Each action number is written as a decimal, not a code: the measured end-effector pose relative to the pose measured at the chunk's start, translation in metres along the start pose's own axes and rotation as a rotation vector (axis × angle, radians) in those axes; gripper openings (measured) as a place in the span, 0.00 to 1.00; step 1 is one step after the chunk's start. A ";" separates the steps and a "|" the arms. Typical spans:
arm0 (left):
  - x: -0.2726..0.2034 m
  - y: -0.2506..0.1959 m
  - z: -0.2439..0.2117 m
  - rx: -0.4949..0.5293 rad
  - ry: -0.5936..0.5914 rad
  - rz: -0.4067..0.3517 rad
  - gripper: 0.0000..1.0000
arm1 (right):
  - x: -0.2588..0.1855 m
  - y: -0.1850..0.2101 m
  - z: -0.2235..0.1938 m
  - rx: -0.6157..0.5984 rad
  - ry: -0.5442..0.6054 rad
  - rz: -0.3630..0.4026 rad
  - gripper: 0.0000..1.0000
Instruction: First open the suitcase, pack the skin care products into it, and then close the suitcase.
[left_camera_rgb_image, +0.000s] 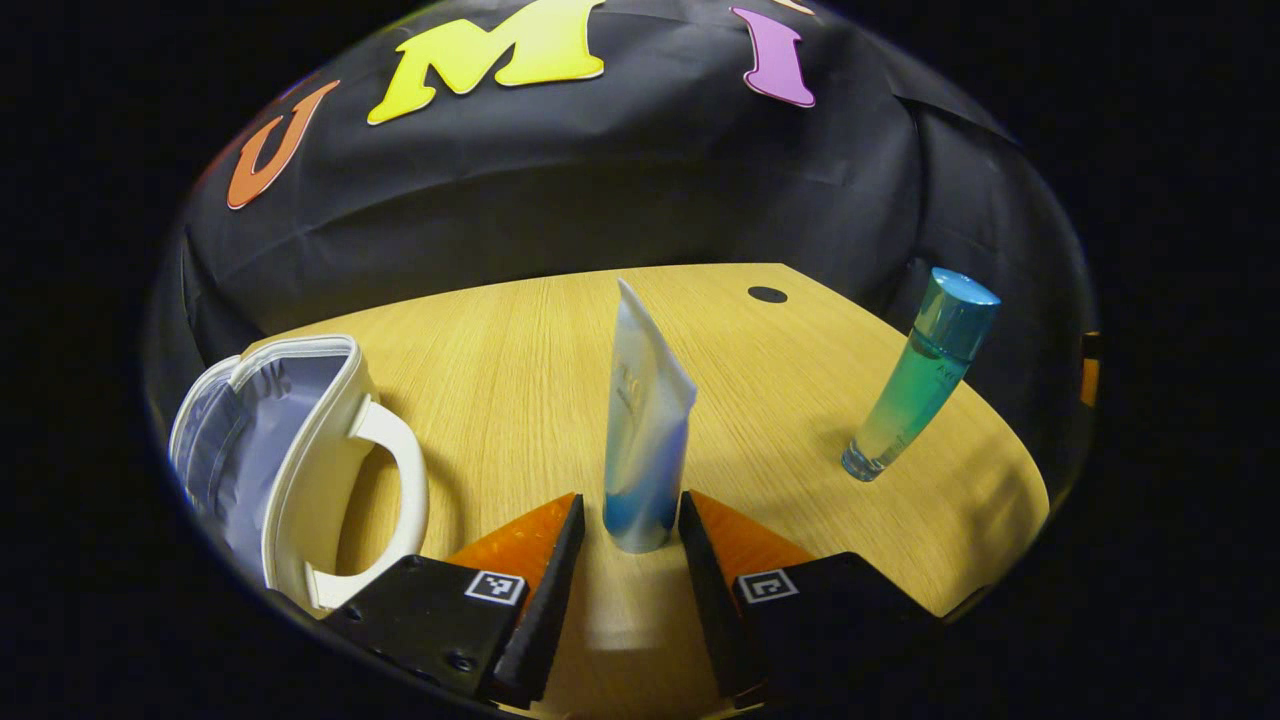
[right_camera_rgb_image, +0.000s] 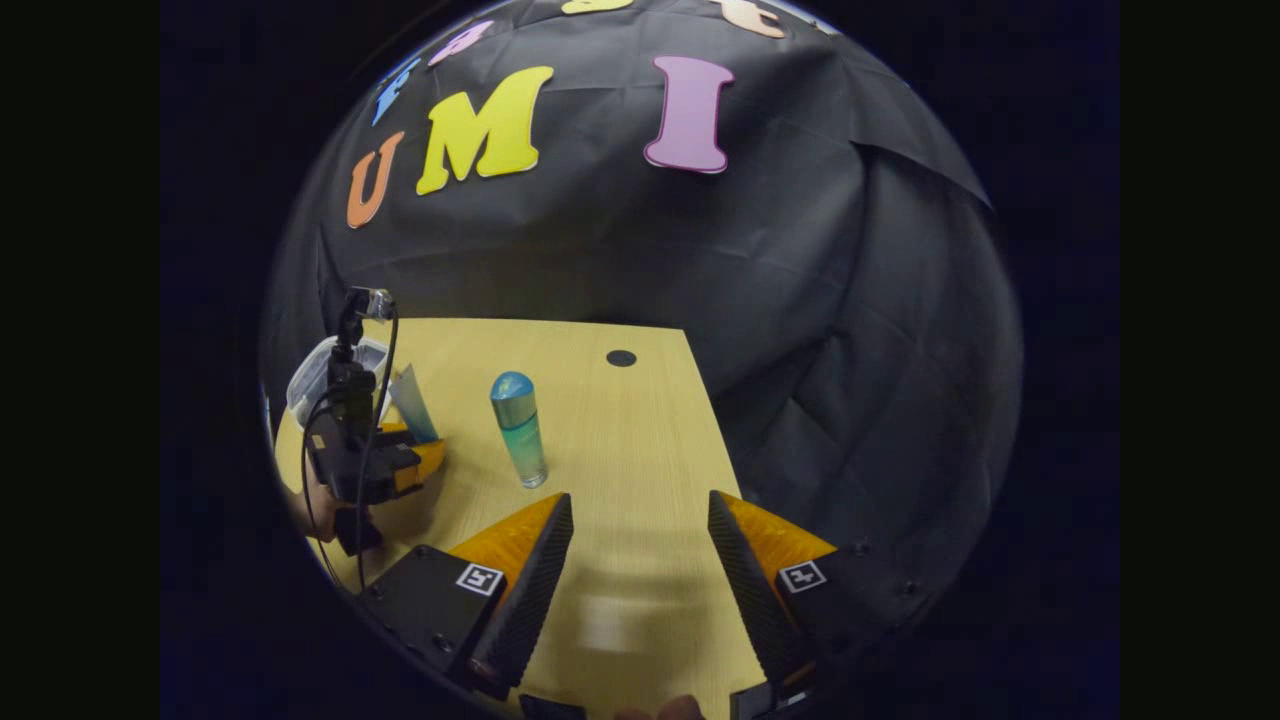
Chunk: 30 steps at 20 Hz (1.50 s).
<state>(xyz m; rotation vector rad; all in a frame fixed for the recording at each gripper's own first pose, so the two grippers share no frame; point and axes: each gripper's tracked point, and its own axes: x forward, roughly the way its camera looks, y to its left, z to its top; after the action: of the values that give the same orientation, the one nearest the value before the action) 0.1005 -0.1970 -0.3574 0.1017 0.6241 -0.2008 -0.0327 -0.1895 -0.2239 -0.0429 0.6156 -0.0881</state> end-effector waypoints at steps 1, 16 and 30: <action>0.002 -0.002 0.000 -0.003 0.004 -0.005 0.63 | 0.002 0.002 -0.001 -0.002 0.001 0.007 0.81; -0.085 0.019 0.021 -0.091 0.004 -0.030 0.42 | 0.110 0.112 -0.002 0.007 -0.017 0.219 0.82; -0.162 0.223 0.009 -0.136 0.047 0.242 0.41 | 0.149 0.127 0.009 0.167 0.043 0.148 0.35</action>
<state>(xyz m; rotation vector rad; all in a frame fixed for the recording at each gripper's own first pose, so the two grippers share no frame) 0.0255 0.0442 -0.2475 0.0503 0.6647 0.0782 0.1019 -0.0776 -0.3108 0.1663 0.6503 0.0028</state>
